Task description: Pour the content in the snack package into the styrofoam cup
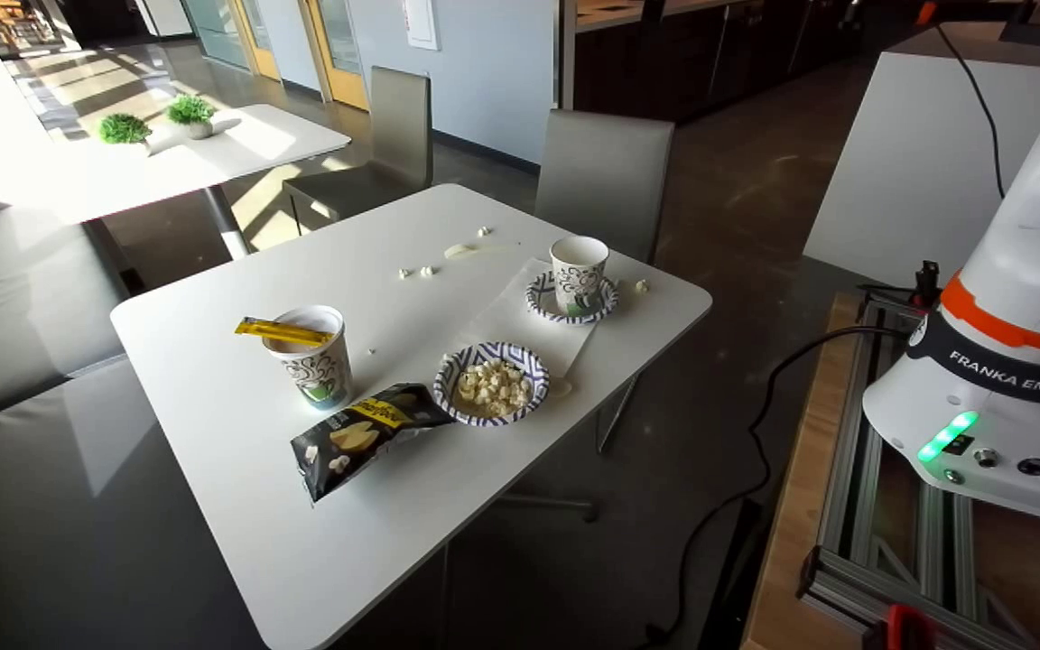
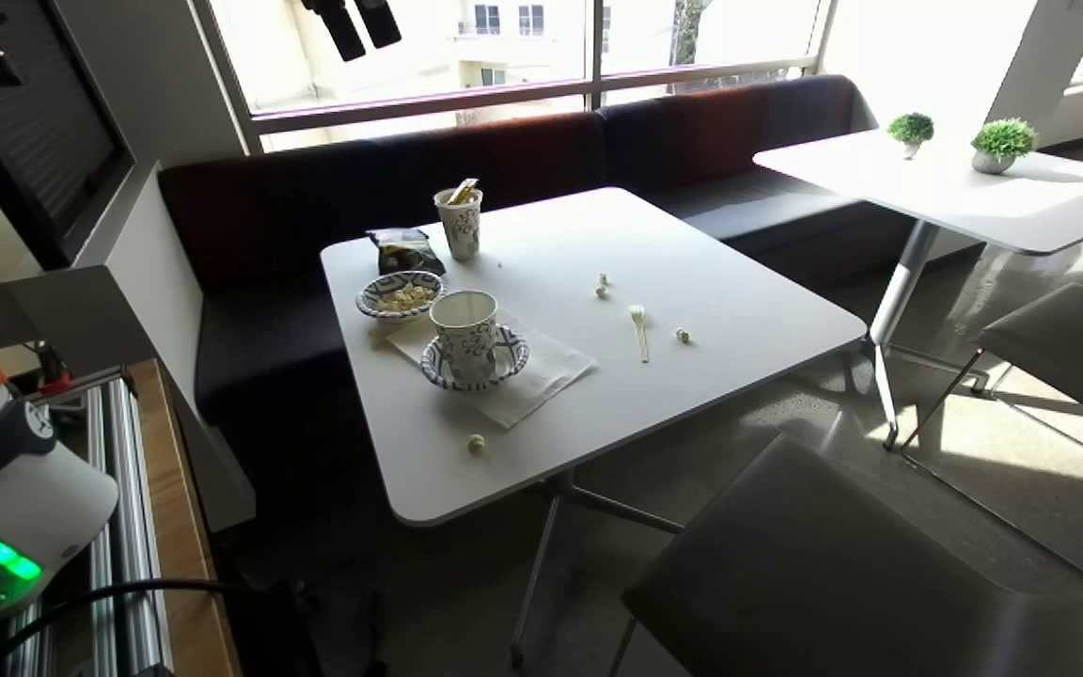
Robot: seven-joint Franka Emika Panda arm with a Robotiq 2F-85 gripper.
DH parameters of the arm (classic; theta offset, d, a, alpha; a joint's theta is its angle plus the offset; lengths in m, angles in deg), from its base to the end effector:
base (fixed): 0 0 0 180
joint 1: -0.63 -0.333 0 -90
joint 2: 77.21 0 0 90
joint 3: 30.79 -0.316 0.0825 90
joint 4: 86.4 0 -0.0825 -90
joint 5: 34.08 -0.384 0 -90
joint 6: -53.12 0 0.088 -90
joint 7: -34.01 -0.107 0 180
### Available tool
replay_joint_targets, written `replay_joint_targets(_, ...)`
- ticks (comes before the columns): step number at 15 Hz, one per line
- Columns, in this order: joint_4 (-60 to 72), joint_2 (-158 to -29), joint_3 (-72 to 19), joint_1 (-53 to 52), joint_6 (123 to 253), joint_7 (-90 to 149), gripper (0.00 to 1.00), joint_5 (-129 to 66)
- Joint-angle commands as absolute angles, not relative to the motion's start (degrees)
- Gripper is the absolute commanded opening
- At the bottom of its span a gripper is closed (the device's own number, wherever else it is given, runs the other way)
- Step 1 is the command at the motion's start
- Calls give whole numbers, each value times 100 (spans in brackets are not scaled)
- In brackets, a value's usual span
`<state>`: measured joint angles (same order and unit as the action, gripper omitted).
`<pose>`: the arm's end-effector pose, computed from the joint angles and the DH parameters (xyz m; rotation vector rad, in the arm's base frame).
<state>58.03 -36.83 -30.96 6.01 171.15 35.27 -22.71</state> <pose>0.3597 -0.0432 0.5324 2.9211 0.0038 0.3416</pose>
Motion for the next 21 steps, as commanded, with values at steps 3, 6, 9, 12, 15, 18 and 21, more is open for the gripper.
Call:
replay_joint_targets(3,6113,-3402,-3361,379,17090,3334,100,-2227)
replay_joint_targets(6,6699,-3100,-3860,-148,17291,3296,100,-2282)
replay_joint_targets(9,7149,-3125,-4591,-743,17903,2975,100,-2179)
replay_joint_targets(12,7076,-4005,-5392,-1122,19116,2532,100,-2085)
replay_joint_targets(15,7190,-4731,-6176,-1001,20569,2251,100,-1575)
replay_joint_targets(18,6975,-5543,-7257,172,21484,1779,100,-255)
replay_joint_targets(21,7064,-5302,-7424,311,21359,1681,100,27)
